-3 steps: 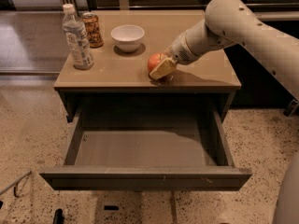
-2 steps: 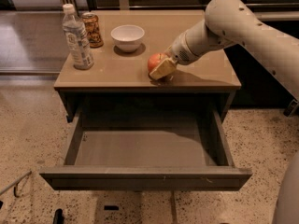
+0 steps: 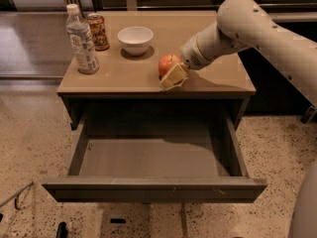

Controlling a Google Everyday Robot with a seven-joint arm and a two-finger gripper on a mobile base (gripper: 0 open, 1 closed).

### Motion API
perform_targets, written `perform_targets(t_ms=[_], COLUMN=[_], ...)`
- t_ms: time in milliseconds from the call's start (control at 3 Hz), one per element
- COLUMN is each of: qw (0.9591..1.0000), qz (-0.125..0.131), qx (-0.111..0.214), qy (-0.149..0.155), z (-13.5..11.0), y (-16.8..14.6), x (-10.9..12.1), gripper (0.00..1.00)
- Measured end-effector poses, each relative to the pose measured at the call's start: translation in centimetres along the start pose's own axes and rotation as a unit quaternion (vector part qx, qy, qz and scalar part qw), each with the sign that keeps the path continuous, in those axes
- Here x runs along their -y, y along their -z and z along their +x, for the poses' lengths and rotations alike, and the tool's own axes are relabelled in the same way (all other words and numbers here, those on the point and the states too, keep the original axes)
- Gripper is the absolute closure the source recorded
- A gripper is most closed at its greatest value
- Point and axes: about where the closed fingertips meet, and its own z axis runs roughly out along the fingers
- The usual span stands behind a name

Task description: Pick apple from top drawer and place on counter

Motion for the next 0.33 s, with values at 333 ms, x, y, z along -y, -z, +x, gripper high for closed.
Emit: perform_targets(t_ms=[333], qw=[1.0000], qz=[0.000], qx=[0.000], qy=[0.000], z=[0.00], y=[0.00], x=[0.00], gripper=[0.00])
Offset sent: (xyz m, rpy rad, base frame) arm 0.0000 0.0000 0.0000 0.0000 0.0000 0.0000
